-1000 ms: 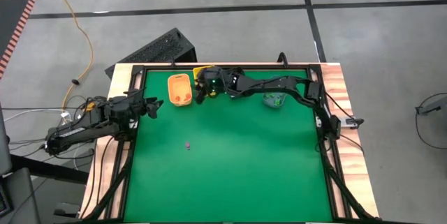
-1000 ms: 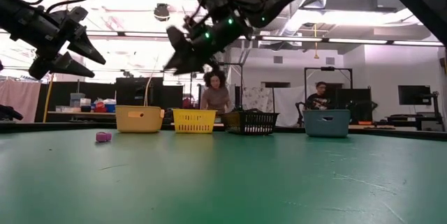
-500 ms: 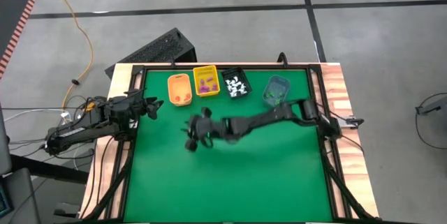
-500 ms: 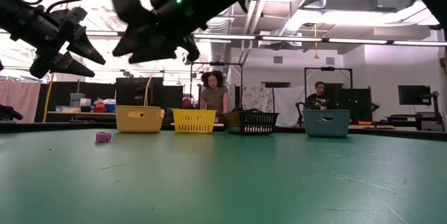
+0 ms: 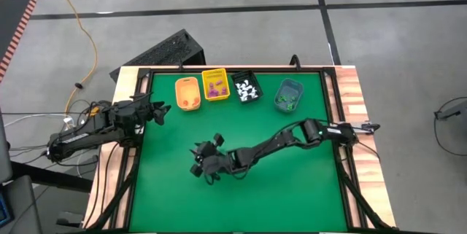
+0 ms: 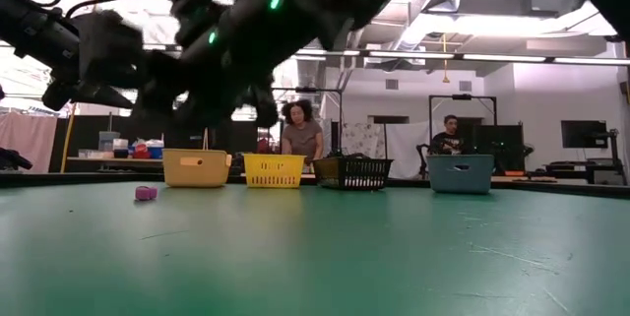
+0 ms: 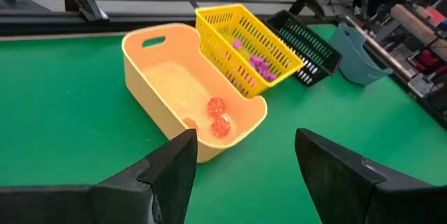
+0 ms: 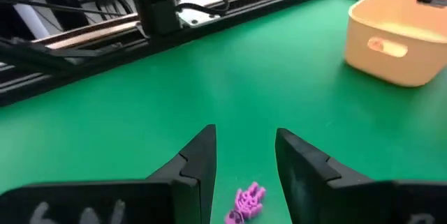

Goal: Sort Halloween decoration
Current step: Put the pink skeleton toy into the yellow bin

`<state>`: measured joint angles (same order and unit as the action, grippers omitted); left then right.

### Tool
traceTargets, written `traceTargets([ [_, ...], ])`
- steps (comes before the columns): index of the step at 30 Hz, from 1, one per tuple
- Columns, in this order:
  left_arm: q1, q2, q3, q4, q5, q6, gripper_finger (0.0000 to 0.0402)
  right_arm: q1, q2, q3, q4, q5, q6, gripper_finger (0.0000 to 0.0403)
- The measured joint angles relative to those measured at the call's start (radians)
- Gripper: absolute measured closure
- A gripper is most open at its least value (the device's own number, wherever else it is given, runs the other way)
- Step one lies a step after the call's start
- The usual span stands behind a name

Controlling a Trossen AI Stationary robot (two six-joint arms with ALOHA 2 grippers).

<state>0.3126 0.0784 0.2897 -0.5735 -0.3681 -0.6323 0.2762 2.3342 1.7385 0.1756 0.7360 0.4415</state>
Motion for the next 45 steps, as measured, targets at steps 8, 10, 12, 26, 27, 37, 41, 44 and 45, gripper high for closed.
traceTargets([
  [8,0.0,0.0,0.0,-0.004,0.011,-0.02,0.017,0.006,0.166,0.157,-0.009,-0.003,0.011,0.0262],
  [10,0.0,0.0,0.0,-0.004,0.016,-0.024,0.017,0.007,0.192,0.191,-0.022,0.004,0.012,0.0262],
  [12,0.0,0.0,0.0,-0.004,0.024,-0.018,0.017,0.012,0.205,0.208,-0.044,0.031,0.015,0.0262],
  [26,0.0,0.0,0.0,-0.004,0.042,-0.012,0.017,0.033,0.191,0.21,-0.092,0.156,0.048,0.0281],
  [27,0.0,0.0,0.0,-0.004,0.042,-0.012,0.017,0.032,0.194,0.208,-0.118,0.156,0.071,0.0281],
  [37,0.0,0.0,0.0,-0.003,0.041,-0.011,0.017,0.009,0.206,0.203,-0.176,0.072,0.198,0.0281],
  [41,0.0,0.0,0.0,-0.004,0.023,-0.011,0.017,0.009,0.206,0.202,-0.194,0.073,0.215,0.0281],
  [44,0.0,0.0,0.0,-0.004,0.015,-0.012,0.017,0.009,0.204,0.203,-0.252,0.073,0.27,0.0281],
  [45,0.0,0.0,0.0,-0.004,0.014,-0.016,0.017,0.009,0.203,0.203,-0.271,0.073,0.286,0.0281],
])
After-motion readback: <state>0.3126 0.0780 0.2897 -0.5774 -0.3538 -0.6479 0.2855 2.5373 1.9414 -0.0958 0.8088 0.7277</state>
